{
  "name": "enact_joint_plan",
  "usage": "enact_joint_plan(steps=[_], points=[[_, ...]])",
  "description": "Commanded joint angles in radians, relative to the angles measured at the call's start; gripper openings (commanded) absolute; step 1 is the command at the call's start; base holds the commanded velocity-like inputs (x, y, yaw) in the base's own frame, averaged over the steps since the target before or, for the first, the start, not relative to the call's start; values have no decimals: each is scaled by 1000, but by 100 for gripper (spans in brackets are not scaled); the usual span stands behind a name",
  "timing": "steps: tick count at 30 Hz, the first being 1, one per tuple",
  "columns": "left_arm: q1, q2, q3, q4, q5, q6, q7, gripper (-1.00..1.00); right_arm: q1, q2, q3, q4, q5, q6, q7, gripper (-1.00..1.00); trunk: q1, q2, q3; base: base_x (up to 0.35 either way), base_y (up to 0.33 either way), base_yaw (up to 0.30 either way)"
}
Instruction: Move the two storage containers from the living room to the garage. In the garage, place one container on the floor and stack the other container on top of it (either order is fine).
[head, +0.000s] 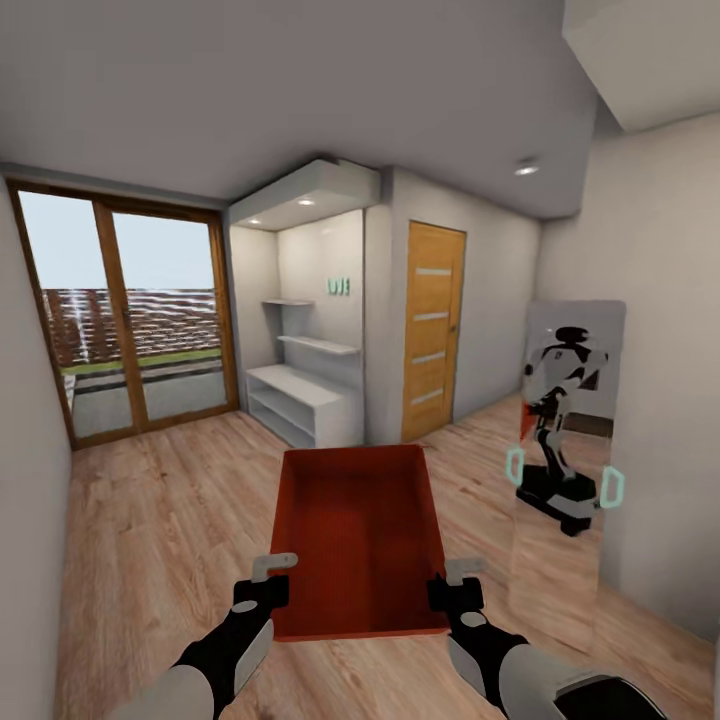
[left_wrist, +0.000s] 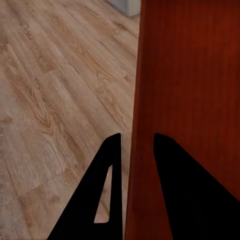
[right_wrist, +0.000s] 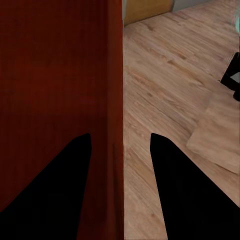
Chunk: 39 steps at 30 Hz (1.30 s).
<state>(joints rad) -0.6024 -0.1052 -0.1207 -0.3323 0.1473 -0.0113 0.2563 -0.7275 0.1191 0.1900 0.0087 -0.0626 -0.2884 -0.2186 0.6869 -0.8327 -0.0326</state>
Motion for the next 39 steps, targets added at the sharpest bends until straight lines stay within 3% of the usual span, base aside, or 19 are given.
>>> enact_joint_plan(steps=[1, 14, 39], points=[[0, 52, 10, 1, 8, -1, 24, -100, -1, 1, -47, -3, 21, -101, 22, -100, 1, -1, -2, 321, 0, 281], [0, 52, 10, 0, 8, -1, 24, -100, -1, 1, -47, -3, 21, -101, 22, -100, 1, -1, -2, 321, 0, 70], [0, 52, 10, 0, 8, 0, 24, -100, -1, 2, -47, -3, 21, -101, 22, -100, 1, -1, -2, 321, 0, -35]])
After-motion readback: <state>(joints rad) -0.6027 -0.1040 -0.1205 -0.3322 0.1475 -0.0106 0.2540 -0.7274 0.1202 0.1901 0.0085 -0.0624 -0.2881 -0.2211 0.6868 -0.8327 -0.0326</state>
